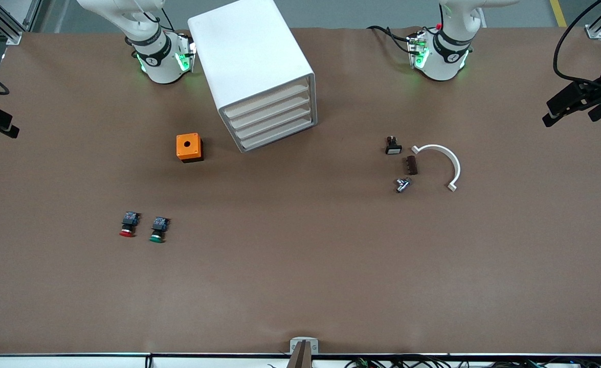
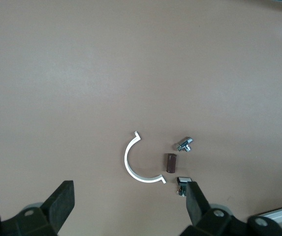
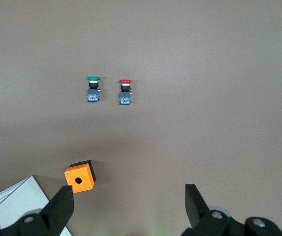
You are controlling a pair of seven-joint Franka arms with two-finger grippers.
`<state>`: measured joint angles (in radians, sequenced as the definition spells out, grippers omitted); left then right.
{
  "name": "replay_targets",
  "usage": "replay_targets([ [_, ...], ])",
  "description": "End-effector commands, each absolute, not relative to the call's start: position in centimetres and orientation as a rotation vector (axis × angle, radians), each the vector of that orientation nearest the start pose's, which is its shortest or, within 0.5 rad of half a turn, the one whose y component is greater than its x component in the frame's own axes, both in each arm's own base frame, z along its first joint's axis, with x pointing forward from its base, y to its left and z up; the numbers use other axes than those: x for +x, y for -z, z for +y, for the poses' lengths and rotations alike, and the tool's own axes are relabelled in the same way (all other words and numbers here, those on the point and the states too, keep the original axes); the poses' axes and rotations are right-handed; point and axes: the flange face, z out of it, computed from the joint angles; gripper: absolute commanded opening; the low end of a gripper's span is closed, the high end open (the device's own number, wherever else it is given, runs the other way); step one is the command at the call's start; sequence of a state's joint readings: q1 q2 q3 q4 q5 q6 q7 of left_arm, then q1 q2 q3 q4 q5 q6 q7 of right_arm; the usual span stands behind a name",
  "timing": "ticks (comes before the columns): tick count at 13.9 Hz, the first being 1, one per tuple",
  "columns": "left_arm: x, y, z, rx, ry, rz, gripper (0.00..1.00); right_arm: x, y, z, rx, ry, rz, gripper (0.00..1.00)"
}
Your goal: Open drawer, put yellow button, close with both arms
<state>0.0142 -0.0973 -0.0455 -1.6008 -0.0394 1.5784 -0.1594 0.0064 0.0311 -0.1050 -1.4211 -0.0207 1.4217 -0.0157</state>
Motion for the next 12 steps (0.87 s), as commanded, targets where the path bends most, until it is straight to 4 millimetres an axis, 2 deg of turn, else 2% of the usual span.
replay_targets([
  [1, 52.46, -66.69, -2.13, -3.169, 0.115, -0.188, 1.0, 51.97, -66.85, -5.38, -3.136, -0.027, 0.123, 1.0],
  [5, 52.43, -66.51, -2.17, -3.167, 0.105, -0.178, 1.0, 52.06, -67.21, -5.43, -3.141, -0.003, 0.11, 1.0],
  [8, 52.23, -66.06, -2.1, -3.162, 0.062, -0.018, 1.0, 52.15, -67.37, -5.63, -3.137, 0.017, 0.106, 1.0],
  [12, 52.47, -65.79, -2.03, -3.164, 0.052, -0.032, 1.0, 52.28, -67.56, -4.91, -3.095, 0.04, 0.091, 1.0],
])
